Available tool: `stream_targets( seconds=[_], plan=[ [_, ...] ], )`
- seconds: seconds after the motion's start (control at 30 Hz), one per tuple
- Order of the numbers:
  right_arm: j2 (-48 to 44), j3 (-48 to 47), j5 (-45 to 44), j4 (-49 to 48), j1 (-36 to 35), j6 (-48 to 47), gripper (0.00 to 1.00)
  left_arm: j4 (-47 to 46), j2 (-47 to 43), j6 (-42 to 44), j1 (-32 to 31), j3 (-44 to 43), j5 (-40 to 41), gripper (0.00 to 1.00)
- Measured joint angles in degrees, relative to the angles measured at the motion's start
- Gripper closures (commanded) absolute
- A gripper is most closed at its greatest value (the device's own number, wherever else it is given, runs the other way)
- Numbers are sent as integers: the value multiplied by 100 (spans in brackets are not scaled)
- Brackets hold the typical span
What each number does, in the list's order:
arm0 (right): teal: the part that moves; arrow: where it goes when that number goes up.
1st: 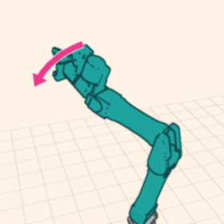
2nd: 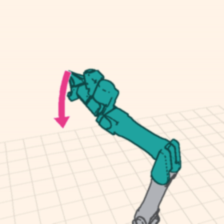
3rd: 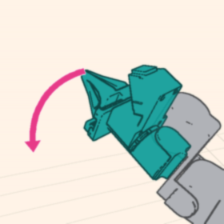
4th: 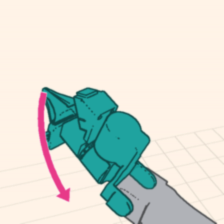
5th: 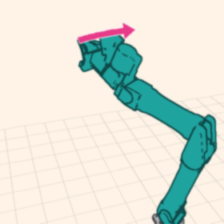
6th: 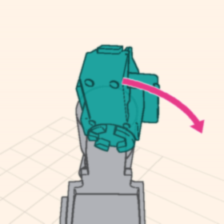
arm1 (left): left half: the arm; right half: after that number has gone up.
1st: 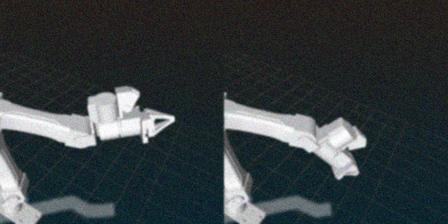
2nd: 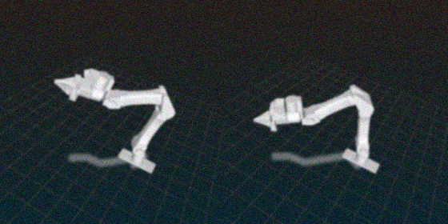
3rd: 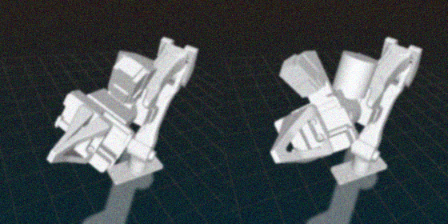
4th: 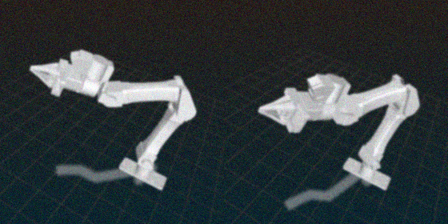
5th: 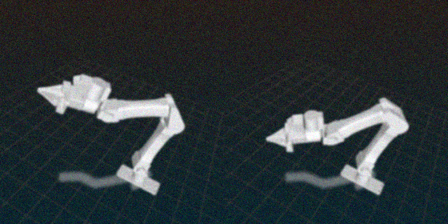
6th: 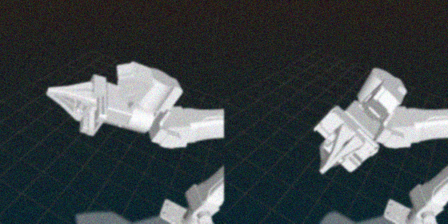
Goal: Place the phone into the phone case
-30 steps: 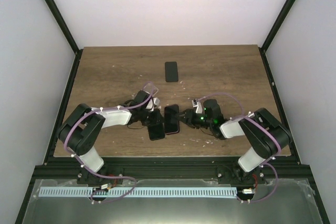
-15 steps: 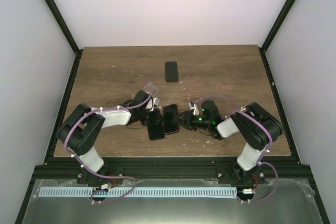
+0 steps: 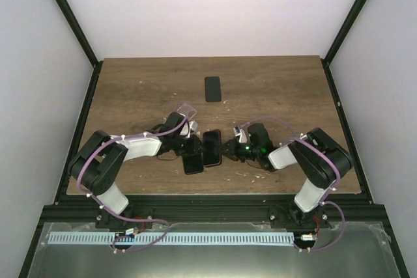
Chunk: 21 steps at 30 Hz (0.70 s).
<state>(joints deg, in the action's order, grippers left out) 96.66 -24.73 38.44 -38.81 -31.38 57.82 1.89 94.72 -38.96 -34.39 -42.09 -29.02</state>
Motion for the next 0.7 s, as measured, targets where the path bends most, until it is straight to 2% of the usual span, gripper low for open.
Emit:
stream_targets(
  seconds=[0.13, 0.23, 0.4, 0.57, 0.7],
  plan=[
    [-284, 68, -83, 219, 0, -39, 99, 83, -341, -127, 4, 37, -177, 50],
    [-678, 107, -87, 380, 0, -70, 99, 168, -968, -238, 39, 35, -302, 36],
    [-1502, 116, 87, 376, 0, -103, 99, 511, -2247, -308, 125, -192, -319, 20],
    [-2365, 118, 415, 271, 0, -76, 97, 778, -3353, -328, 337, -271, -367, 18],
    [-2981, 116, 750, 57, 0, 11, 94, 756, -3807, -461, 461, -210, -544, 19]
  ],
)
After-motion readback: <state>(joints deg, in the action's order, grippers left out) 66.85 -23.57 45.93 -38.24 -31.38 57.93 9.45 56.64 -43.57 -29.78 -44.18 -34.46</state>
